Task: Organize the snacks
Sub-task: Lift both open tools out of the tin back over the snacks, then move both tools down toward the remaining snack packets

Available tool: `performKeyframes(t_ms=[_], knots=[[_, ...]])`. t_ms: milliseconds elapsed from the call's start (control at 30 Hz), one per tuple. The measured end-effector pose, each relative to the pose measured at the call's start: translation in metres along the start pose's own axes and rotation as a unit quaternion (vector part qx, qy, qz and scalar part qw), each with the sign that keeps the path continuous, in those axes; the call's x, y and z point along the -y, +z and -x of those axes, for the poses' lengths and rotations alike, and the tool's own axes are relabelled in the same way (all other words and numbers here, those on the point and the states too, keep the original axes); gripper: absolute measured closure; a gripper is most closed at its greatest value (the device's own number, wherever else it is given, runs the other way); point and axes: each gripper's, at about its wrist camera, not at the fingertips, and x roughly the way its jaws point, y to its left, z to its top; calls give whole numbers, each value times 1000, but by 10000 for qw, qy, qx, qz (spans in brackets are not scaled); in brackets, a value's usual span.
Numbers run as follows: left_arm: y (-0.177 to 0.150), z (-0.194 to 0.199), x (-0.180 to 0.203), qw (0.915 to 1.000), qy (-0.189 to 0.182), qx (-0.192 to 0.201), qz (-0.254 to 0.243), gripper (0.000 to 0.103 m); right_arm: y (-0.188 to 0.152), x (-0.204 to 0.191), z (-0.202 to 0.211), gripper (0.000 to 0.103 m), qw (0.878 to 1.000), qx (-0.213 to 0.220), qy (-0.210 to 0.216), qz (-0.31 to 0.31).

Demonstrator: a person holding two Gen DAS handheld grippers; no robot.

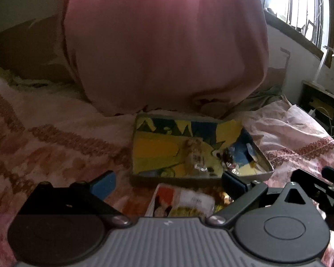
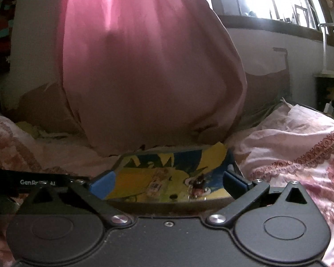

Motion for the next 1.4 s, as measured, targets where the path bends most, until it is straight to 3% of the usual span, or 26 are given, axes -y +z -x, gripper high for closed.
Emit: performKeyframes(t_ms=[333,533,933,1400], knots=[[-50,35,-17,9998,4,-180,-129,0,-40,-15,53,1,9988,-440,-94,-184],[-80,47,-25,9986,53,-381,-356,0,-65,-36,65,1,9956,-936,-33,78],[-108,44,-35,9944,212,-703,-761,1,-86,-55,51,1,9818,-1887,125,166],[-112,32,-59,9939,378,-924,-475,0,-101,-66,24,1,9645,-2590,321,392]])
